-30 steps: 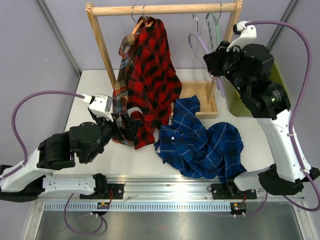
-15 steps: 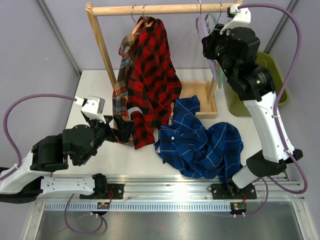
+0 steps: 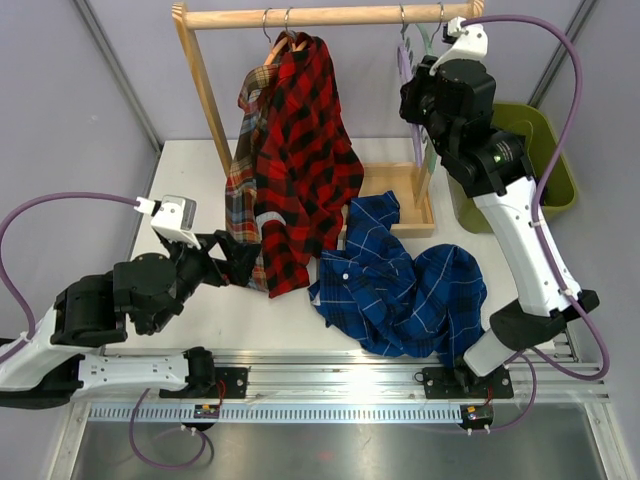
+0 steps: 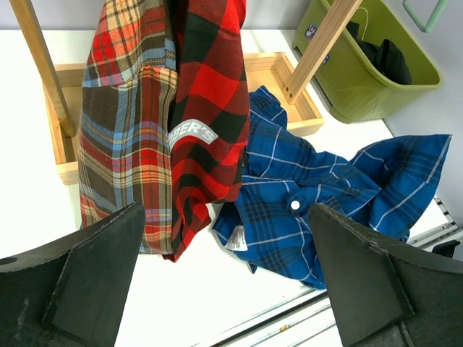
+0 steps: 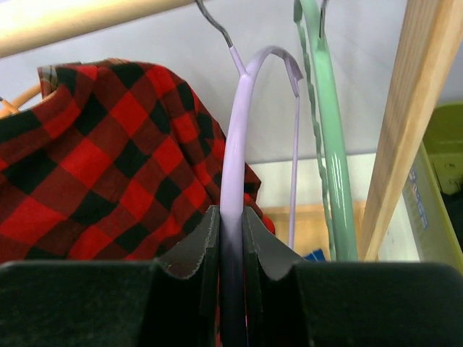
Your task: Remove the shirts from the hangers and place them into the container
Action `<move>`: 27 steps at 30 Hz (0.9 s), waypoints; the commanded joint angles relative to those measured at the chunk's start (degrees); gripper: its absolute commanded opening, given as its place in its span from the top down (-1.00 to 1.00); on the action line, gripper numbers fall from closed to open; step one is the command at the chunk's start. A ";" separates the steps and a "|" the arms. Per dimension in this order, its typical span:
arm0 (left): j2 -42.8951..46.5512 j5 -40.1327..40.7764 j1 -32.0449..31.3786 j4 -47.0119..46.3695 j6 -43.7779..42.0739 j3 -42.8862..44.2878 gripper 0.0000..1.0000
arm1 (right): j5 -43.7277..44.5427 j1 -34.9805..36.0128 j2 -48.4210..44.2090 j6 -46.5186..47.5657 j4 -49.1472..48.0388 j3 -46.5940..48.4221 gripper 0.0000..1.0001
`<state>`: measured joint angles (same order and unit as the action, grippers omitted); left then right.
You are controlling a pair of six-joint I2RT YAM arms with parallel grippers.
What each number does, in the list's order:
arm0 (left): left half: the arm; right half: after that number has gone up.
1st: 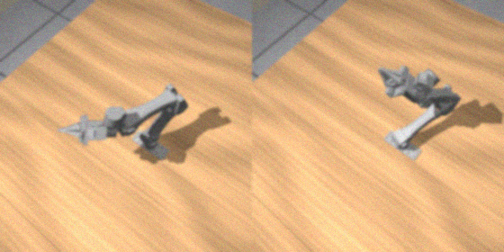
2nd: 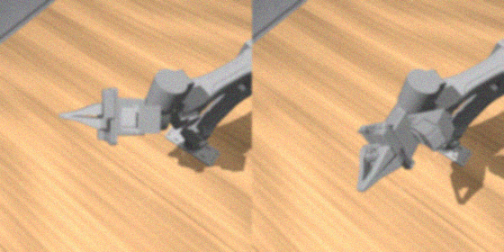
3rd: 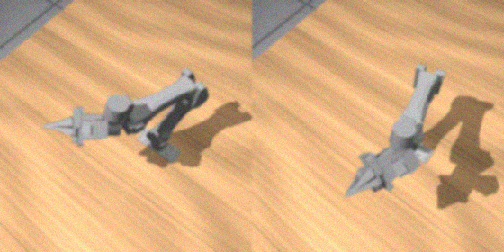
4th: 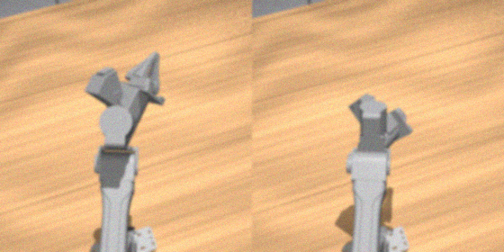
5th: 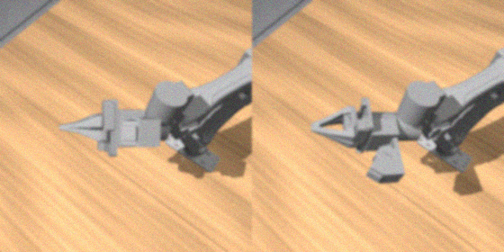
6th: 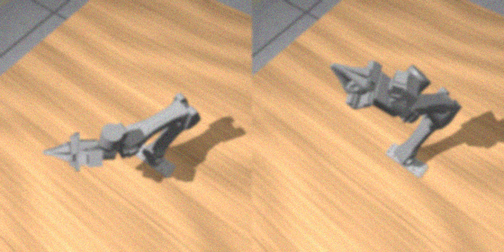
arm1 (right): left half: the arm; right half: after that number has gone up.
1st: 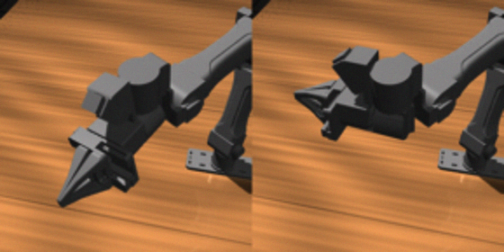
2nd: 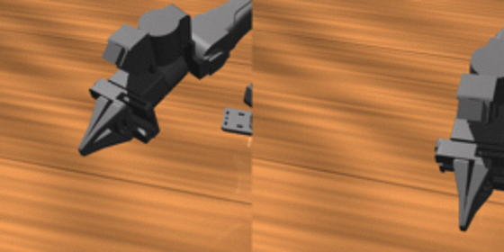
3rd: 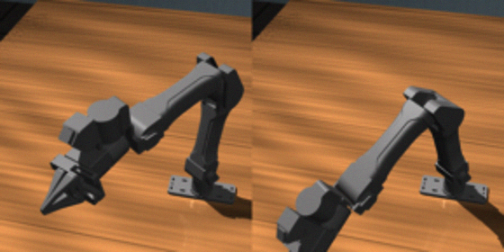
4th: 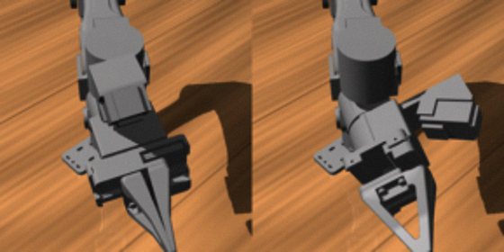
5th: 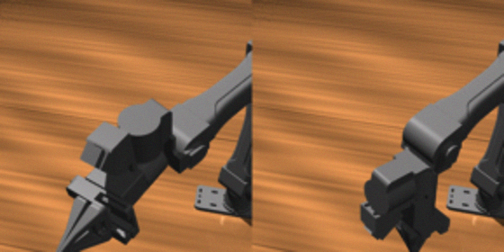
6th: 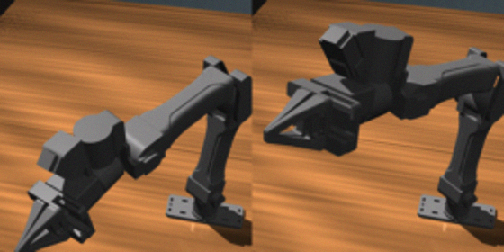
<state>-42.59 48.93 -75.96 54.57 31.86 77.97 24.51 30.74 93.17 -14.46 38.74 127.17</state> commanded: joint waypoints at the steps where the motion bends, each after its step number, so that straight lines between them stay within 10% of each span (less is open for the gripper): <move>1: 0.49 2.05 -0.32 -0.78 1.81 -0.89 -0.98 | 1.68 0.19 -5.79 -1.62 -4.38 -3.07 0.66; 8: -0.30 1.43 -0.24 -1.74 1.45 -0.81 -0.98 | -1.04 0.28 -12.72 0.74 0.98 -4.48 -0.99; 16: -0.65 1.08 -0.24 -3.67 0.58 -2.12 -0.98 | -5.87 0.20 -28.12 -0.21 16.23 -16.59 -0.99; 27: -2.41 -0.85 -0.33 -5.96 0.22 -4.58 -0.98 | -8.70 0.72 -46.67 -17.17 23.83 -56.67 -0.99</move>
<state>-44.69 48.21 -76.01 52.36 31.73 73.95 16.58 30.92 48.23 -25.43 59.33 73.67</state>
